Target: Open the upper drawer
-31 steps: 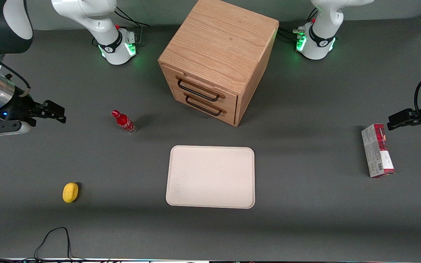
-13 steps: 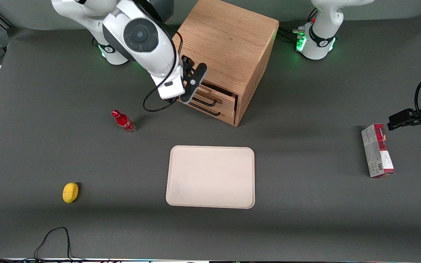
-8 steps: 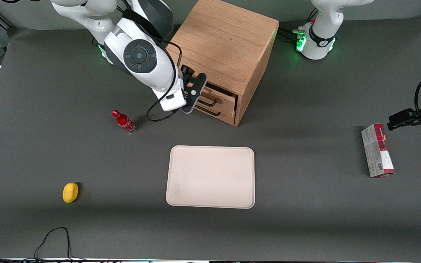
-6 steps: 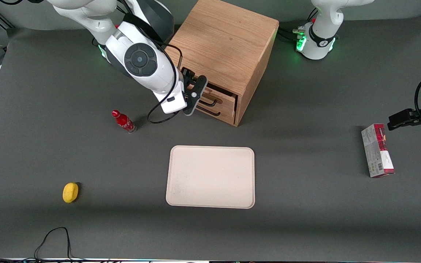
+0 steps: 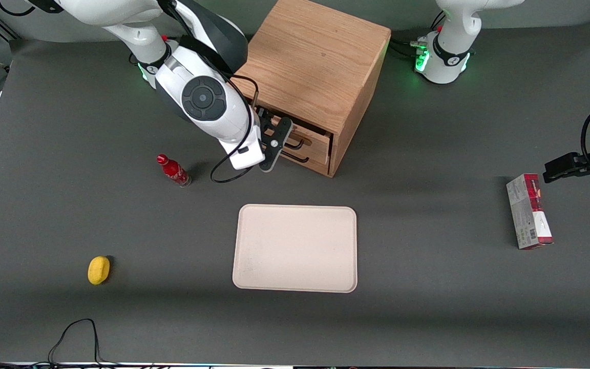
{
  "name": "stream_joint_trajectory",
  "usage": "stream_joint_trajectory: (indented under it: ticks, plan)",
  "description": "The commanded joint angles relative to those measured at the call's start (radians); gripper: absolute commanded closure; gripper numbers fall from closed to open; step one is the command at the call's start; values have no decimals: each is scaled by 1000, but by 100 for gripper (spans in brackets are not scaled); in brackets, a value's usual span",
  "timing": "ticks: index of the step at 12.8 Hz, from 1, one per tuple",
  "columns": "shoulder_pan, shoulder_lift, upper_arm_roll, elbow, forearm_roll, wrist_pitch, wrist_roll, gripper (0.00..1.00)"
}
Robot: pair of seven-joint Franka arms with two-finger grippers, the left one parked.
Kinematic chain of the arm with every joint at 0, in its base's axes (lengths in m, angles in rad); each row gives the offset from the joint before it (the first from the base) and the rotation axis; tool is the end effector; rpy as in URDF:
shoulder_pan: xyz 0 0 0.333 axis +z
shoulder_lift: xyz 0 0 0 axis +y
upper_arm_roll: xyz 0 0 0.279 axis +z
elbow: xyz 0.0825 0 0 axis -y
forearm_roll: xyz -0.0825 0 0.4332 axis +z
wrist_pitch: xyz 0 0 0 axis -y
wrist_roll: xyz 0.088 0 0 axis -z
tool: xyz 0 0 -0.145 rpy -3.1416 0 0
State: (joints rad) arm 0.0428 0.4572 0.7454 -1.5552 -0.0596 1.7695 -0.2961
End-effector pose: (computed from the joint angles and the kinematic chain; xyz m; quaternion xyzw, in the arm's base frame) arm 0.5105 0.4449 0.3463 -0.8529 -0.5034 0.0894 0.1057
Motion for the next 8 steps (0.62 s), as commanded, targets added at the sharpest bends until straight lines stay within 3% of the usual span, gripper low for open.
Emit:
stream_joint_trajectory:
  ticks: [1,8]
  plan:
    - [3,35,8,12,-48,31,-17,0]
    - [3,71,8,18,-97,54,-26,0]
